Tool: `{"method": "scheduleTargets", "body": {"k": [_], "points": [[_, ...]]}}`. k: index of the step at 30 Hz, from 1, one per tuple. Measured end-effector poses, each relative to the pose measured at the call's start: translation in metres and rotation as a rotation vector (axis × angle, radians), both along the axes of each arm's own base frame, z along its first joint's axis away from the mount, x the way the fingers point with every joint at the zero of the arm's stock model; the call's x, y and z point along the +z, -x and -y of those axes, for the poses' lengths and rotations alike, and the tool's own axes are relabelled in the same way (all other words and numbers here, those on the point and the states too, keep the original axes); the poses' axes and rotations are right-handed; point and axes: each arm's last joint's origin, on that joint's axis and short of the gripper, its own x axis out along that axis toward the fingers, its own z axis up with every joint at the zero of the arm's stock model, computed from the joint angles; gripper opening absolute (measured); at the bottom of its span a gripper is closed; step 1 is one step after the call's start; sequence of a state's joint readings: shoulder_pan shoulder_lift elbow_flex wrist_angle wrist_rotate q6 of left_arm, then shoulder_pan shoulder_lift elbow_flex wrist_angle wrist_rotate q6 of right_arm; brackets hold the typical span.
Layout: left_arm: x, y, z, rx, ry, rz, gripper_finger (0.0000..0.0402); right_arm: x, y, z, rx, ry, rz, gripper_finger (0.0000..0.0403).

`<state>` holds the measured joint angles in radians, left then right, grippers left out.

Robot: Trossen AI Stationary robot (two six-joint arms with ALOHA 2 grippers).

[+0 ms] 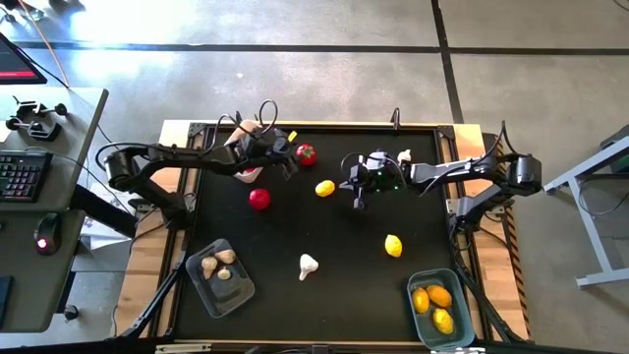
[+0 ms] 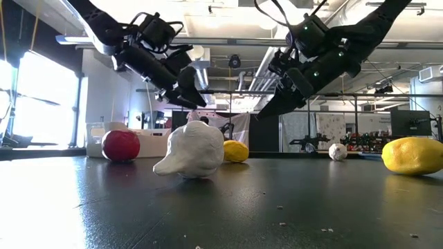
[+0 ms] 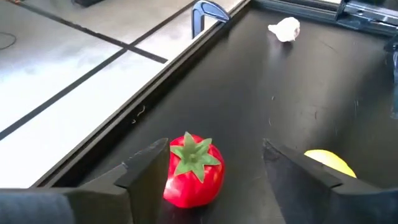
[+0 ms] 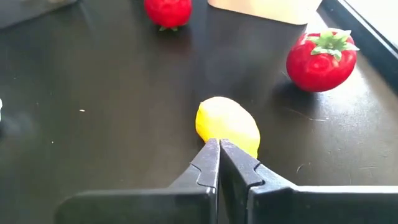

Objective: Sort produce into baskets
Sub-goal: Put the red tomato into the white bin

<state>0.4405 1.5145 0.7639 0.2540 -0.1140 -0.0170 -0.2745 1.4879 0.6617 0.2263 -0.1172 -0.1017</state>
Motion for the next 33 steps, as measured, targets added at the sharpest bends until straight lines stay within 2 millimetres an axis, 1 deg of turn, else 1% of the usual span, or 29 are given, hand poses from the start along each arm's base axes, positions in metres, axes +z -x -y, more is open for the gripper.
{"method": "scheduleTargets", "body": {"k": [5,9,14,18,23,26,33], "points": [[-0.004,-0.002,0.001,-0.003,0.008,-0.015,0.0268,0.000,0.000,0.000,0.000,0.000,0.000,0.0001],[-0.004,-0.003,-0.001,-0.006,-0.013,-0.035,0.0272,0.000,0.000,0.000,0.003,-0.003,0.000,0.0001],[-0.003,-0.012,-0.006,-0.011,-0.031,-0.038,0.0272,0.000,0.000,0.000,0.002,-0.002,0.000,0.0001],[-0.012,-0.020,-0.009,-0.014,-0.023,-0.081,0.0272,0.000,0.000,0.001,-0.006,0.003,0.002,0.0001],[-0.017,-0.028,-0.018,-0.016,-0.034,-0.124,0.0272,0.000,0.000,0.001,-0.007,0.003,0.000,0.0001],[-0.023,-0.032,-0.022,-0.034,-0.010,-0.188,0.0272,-0.001,0.001,0.001,-0.009,0.000,-0.009,0.0001],[-0.039,-0.040,-0.026,-0.063,0.002,-0.272,0.0272,-0.002,0.002,0.002,-0.011,-0.005,-0.026,0.0001]]}}
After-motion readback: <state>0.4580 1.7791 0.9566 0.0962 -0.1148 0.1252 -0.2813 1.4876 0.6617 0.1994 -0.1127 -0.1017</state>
